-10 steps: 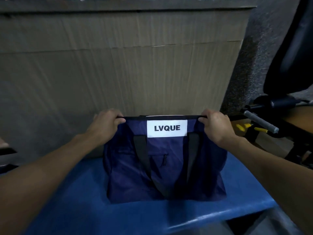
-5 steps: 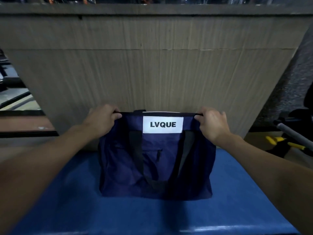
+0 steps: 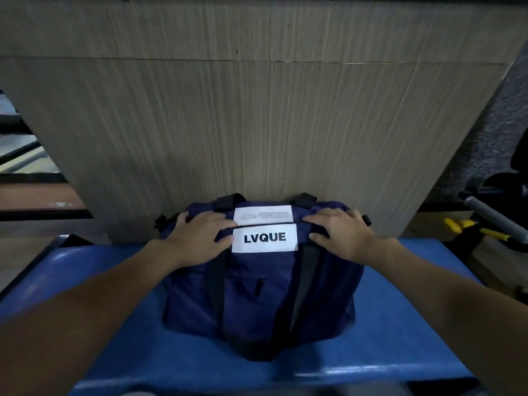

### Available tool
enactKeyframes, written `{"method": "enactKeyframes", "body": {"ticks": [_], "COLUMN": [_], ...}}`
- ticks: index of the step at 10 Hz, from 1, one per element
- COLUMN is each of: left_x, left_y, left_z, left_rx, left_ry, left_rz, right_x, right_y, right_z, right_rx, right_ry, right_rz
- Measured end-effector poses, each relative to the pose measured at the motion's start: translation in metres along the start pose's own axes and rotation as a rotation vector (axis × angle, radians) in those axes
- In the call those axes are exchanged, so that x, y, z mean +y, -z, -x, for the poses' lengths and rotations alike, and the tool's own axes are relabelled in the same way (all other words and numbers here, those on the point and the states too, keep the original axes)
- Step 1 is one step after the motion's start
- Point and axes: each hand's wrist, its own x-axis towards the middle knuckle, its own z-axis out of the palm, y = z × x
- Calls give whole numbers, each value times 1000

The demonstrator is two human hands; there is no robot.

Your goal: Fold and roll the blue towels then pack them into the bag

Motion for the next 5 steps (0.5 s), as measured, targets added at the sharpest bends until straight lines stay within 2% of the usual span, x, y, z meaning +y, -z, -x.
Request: {"method": "enactKeyframes", "body": {"ticks": [1,2,3,4,5], "left_x": [-1,3,11,27,54], "left_y": [-9,-8,2,12,23], "left_z": [-1,-4,-8,-21,-39], "left_rx": [-67,-49,66,219,230], "left_ry": [39,41,83,143,126], "left_rz": [-42,-2,139,313,660], "right_x": [2,2,1,1,13], "right_y": [-6,-7,1,13,21], "right_z": [3,2,3,10,11], "right_rx": [-59,-82,-42,93,151], "right_ry": [-12,-24,-58,-106,-171], "right_rz": [31,10,-84,-194,-351]}}
